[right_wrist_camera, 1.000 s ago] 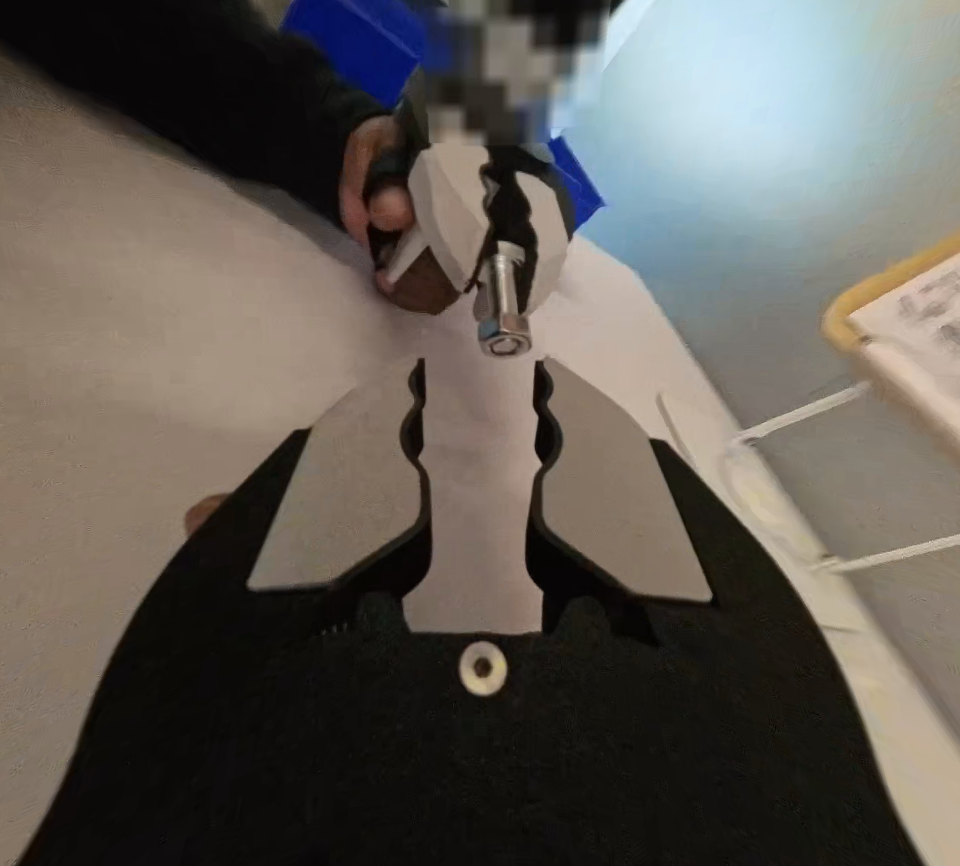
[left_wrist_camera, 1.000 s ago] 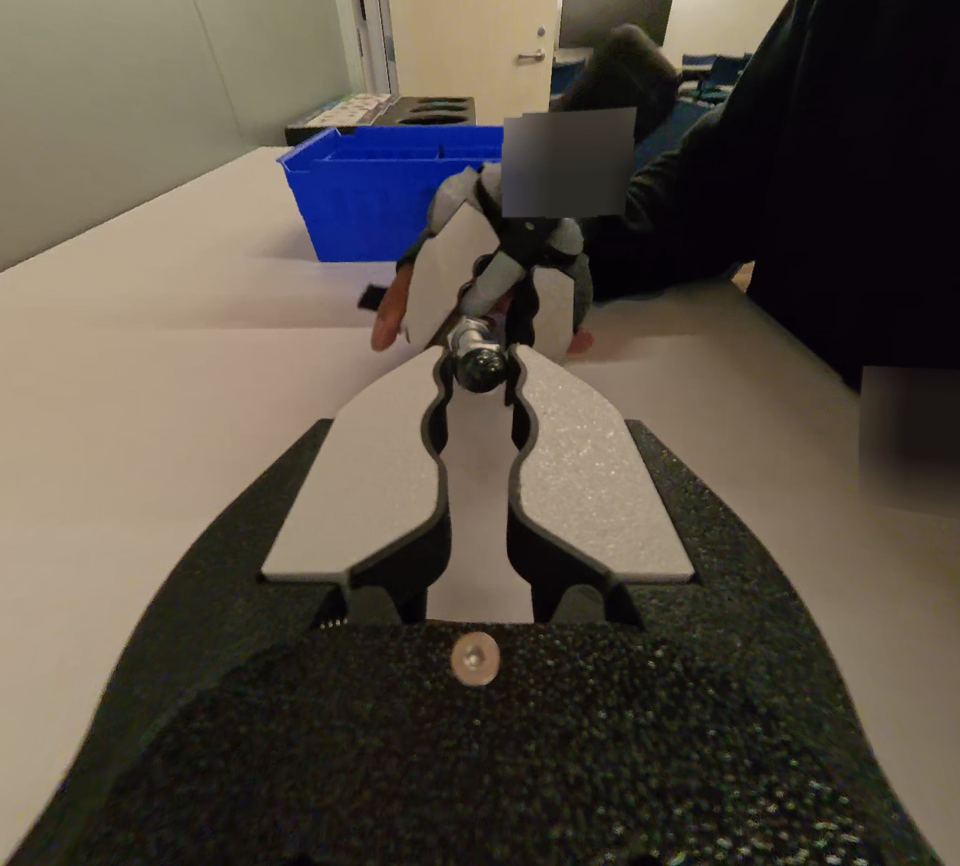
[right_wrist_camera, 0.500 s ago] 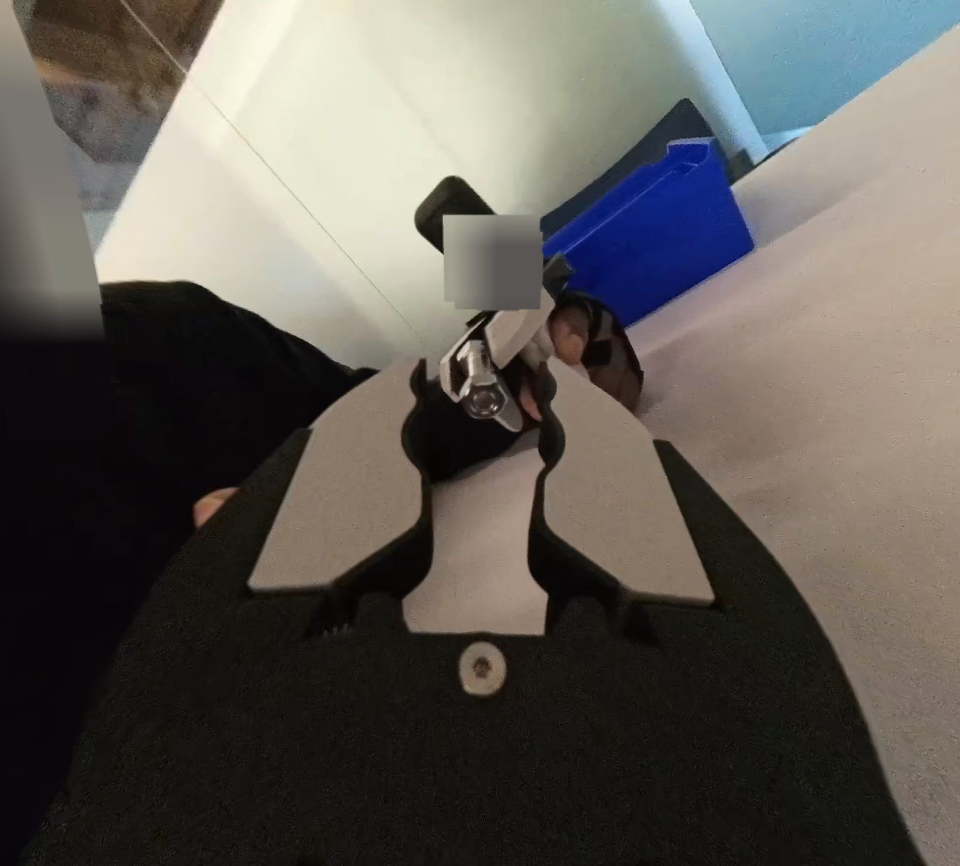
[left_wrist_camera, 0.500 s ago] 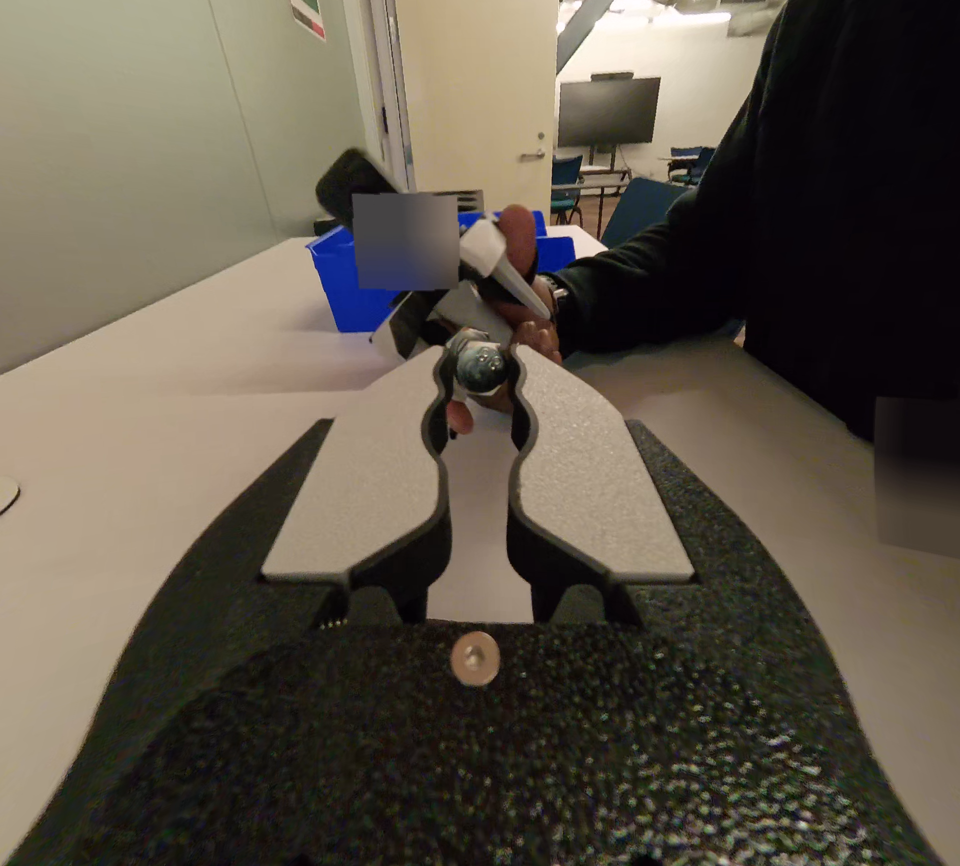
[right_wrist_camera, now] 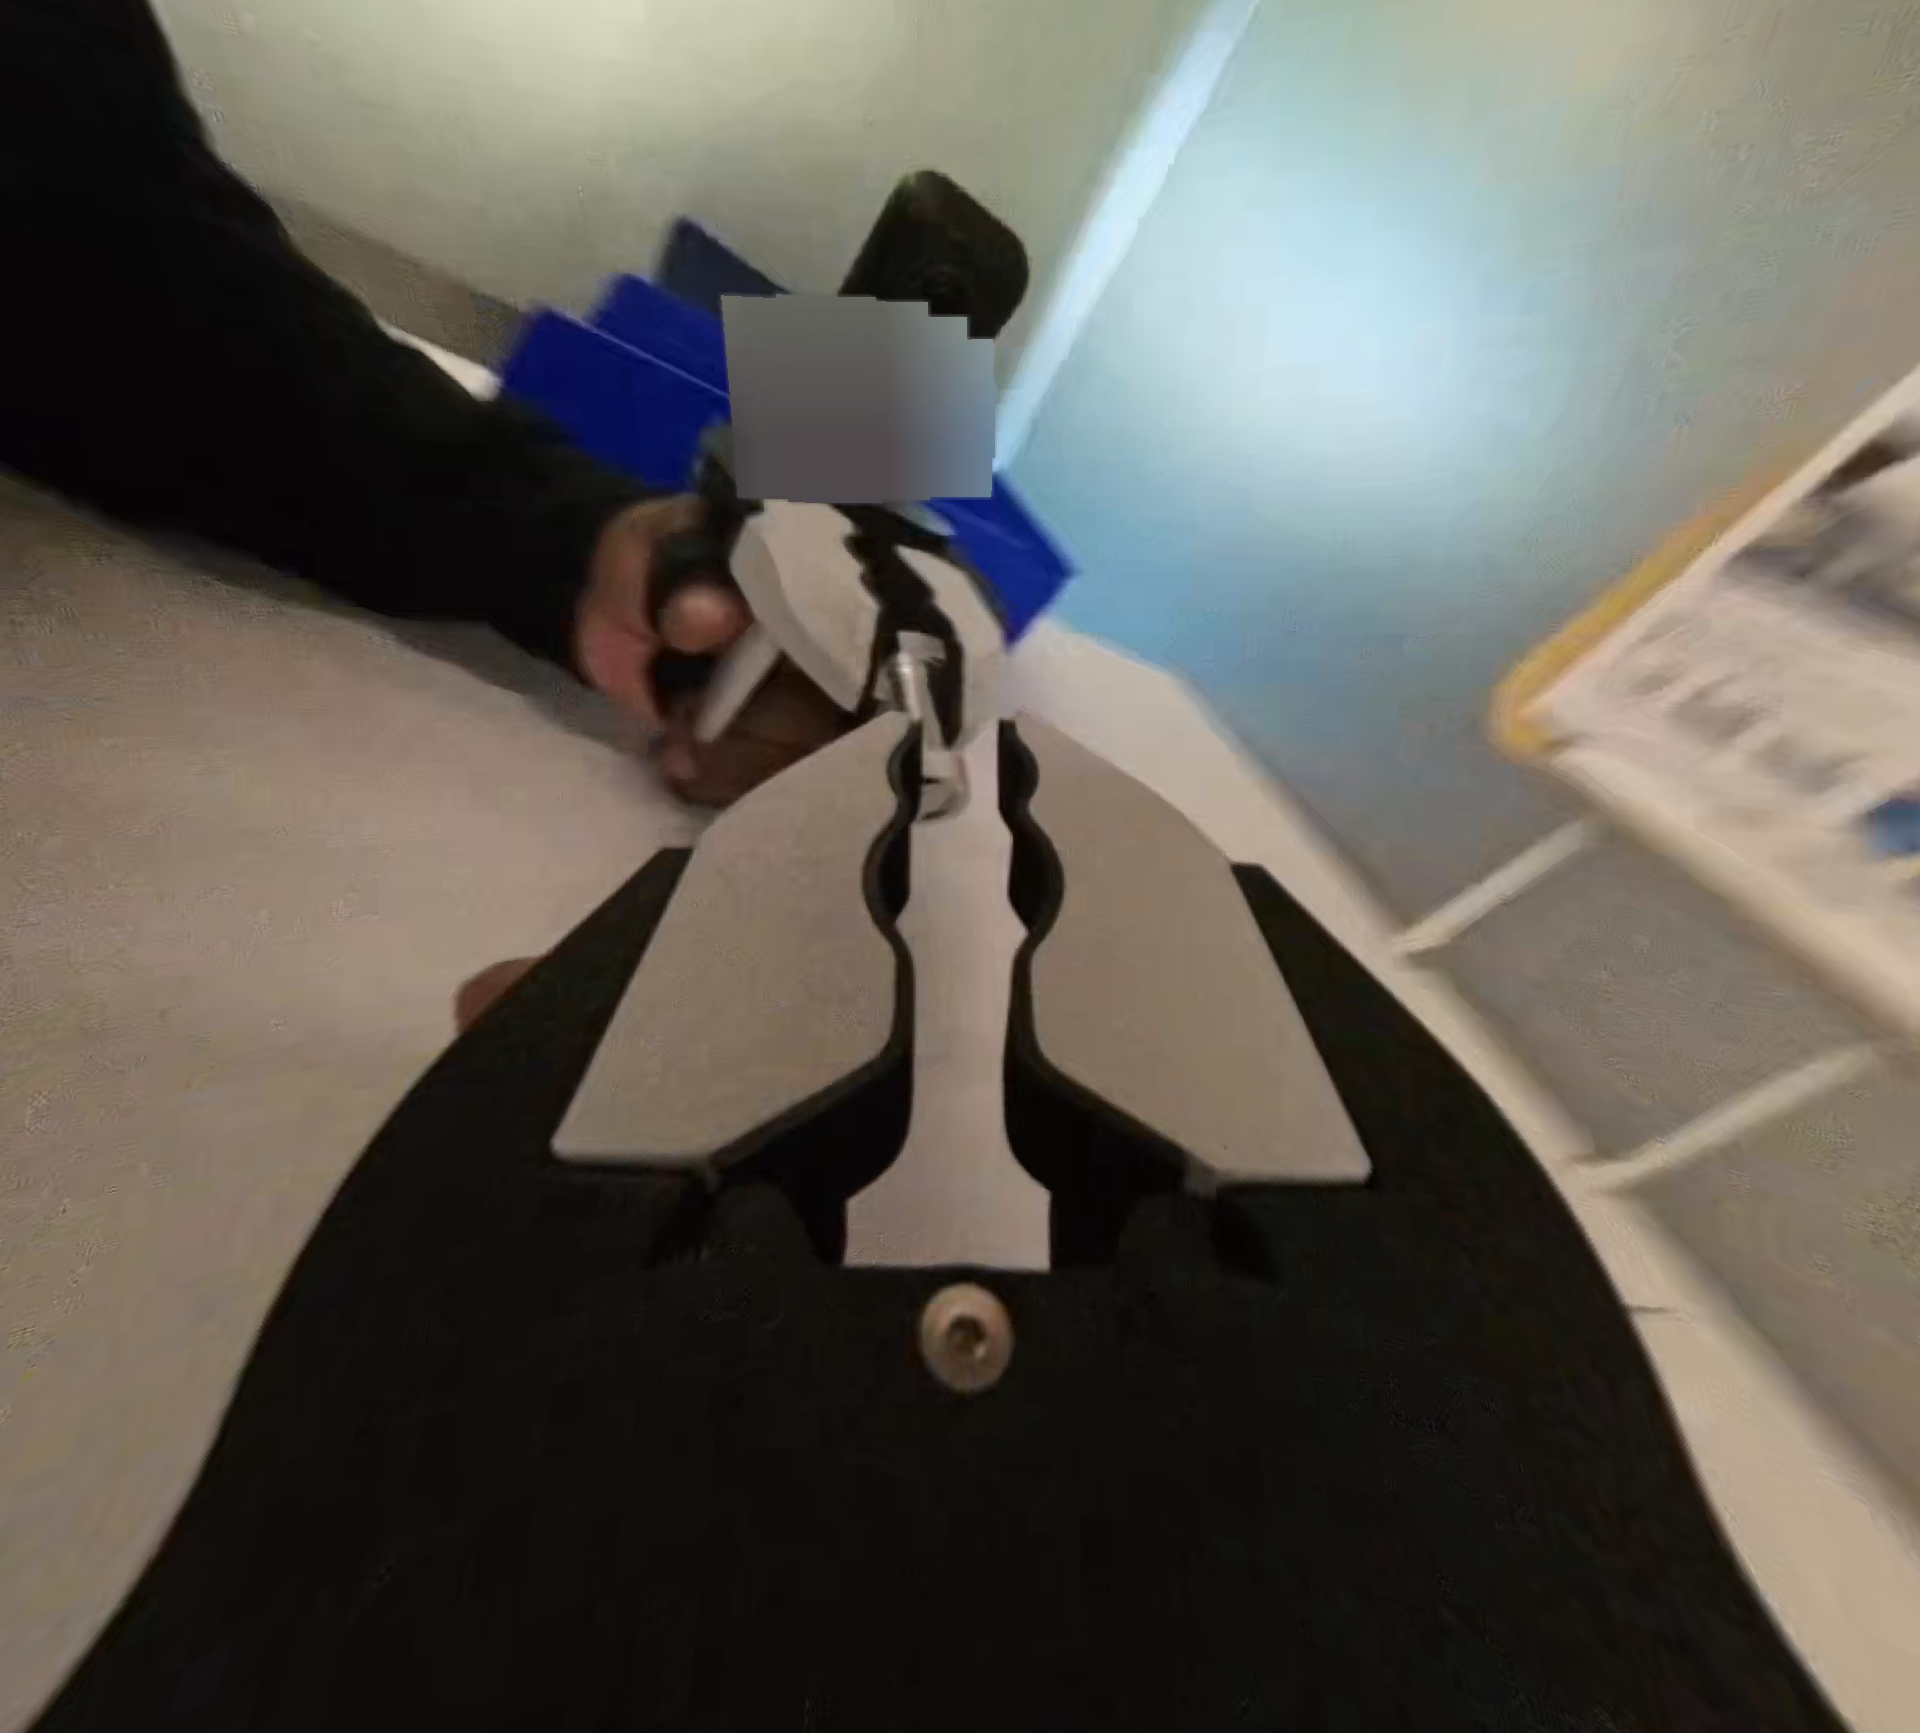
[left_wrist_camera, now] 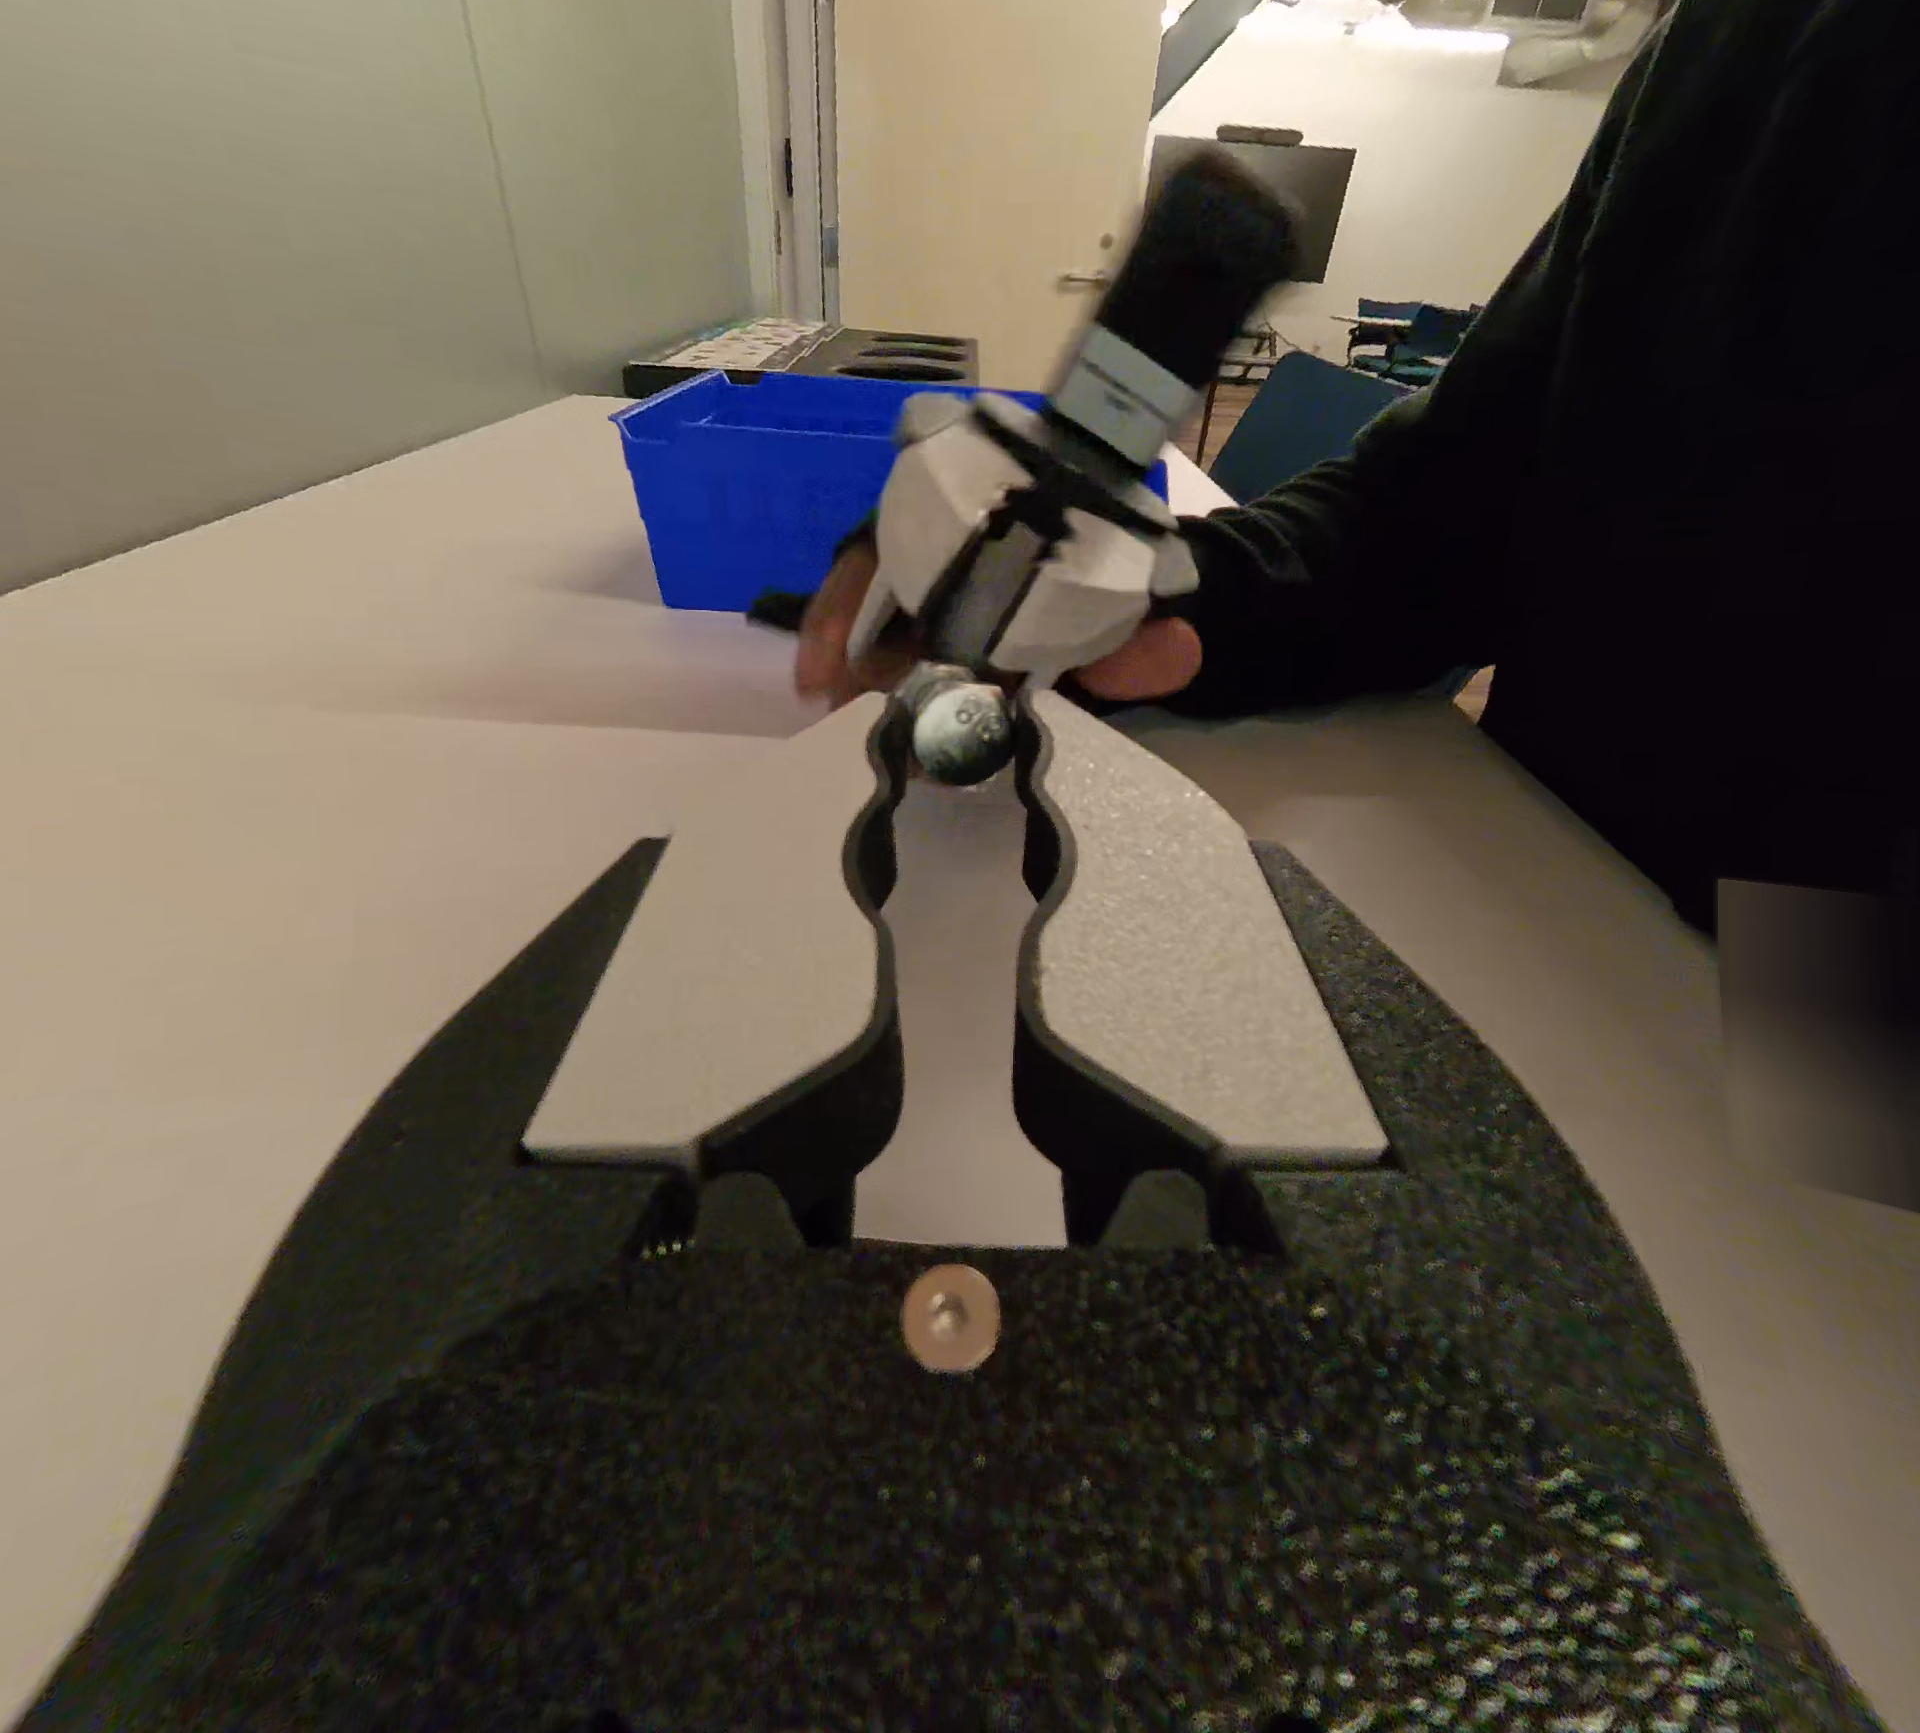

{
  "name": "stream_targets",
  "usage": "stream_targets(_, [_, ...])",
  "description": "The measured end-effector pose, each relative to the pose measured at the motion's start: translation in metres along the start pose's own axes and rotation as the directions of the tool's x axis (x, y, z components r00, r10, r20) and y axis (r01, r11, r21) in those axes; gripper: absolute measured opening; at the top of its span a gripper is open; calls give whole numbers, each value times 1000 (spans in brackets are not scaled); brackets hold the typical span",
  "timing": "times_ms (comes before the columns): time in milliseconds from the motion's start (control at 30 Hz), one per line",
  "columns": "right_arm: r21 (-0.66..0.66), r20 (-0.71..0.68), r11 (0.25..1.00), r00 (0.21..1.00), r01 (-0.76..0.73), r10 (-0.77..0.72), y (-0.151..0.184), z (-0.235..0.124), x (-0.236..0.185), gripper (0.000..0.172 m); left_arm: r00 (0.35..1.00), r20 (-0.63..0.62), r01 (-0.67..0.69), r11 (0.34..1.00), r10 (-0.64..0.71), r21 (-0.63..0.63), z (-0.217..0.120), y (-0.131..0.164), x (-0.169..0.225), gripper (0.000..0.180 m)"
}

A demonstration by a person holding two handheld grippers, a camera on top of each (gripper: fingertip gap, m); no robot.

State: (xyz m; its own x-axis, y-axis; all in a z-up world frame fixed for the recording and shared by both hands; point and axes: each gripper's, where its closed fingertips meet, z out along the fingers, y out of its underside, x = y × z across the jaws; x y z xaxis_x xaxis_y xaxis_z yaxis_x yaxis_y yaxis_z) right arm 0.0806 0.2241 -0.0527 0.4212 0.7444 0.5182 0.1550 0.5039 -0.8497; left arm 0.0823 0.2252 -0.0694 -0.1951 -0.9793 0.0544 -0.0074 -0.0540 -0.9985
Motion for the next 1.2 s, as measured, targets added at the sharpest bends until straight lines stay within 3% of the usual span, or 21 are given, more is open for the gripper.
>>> stream_targets(33, [5,-57,995,993,103,-103,-3,-2,4,15,1000,4,3,1000,-3,7,-1,-1,-1,19])
stream_targets(67, [2,-61,999,997,53,-53,-2,-2,6,15,1000,7,5,1000,-5,17,-1,-2,-2,19])
stream_targets(133, [-7,28,959,958,-284,284,4,2,7,27,1000,12,-1,999,0,43,-3,-5,-3,19])
stream_targets(200, [-54,142,799,788,-598,599,9,6,3,34,1000,14,-12,998,11,64,-5,-8,-3,19])
stream_targets(267, [-74,196,623,601,-779,775,10,9,4,37,1000,17,-24,997,23,78,-6,-10,-2,19])
stream_targets(367, [-121,272,435,392,-892,879,7,12,-2,33,999,4,-32,995,32,96,-6,-12,0,19])
stream_targets(433, [-158,301,382,324,-911,897,3,14,-9,29,999,5,-38,995,38,89,-5,-11,1,19])
stream_targets(500, [-164,274,419,367,-893,889,6,16,-10,18,999,-7,-36,995,37,88,-4,-11,3,19])
stream_targets(533, [-144,253,490,446,-860,858,8,15,-8,18,1000,-2,-25,996,25,86,-4,-10,2,19])
stream_targets(600, [-94,189,711,688,-697,700,9,13,-4,18,1000,10,13,999,-14,49,-2,-6,-1,19])
stream_targets(667, [-70,78,949,947,-307,312,11,10,-2,18,998,4,61,998,-61,26,0,-3,-2,19])
stream_targets(700, [-91,22,995,999,-36,38,13,9,-3,18,995,-14,95,995,-95,25,1,-3,0,19])
stream_targets(767, [-156,-23,906,915,394,-402,17,5,-8,18,991,-22,133,991,-133,14,3,-1,1,19])
stream_targets(800, [-169,-4,882,895,440,-447,20,5,-11,20,990,-21,137,990,-137,15,3,-1,1,19])
stream_targets(833, [-163,1,916,928,367,-372,20,5,-12,24,990,-20,141,990,-141,23,3,-2,0,19])
stream_targets(900, [-111,2,993,999,35,-35,13,6,-5,34,990,-23,141,988,-140,66,-1,-7,-1,19])
stream_targets(933, [-83,21,985,988,-149,151,9,7,-1,37,991,-25,136,987,-134,85,-3,-10,-2,19])
stream_targets(1000, [-32,82,862,858,-506,507,3,8,7,39,992,-24,129,986,-127,107,-6,-13,-3,19])
stream_targets(1067, [-19,179,619,607,-785,775,1,8,13,36,992,-28,123,986,-120,111,-7,-13,-3,19])
stream_targets(1133, [-47,262,403,378,-914,888,1,8,14,36,994,-32,109,988,-106,111,-6,-13,-1,19])
stream_targets(1200, [-103,301,285,243,-953,922,3,9,10,35,995,-32,96,989,-93,109,-6,-13,0,19])
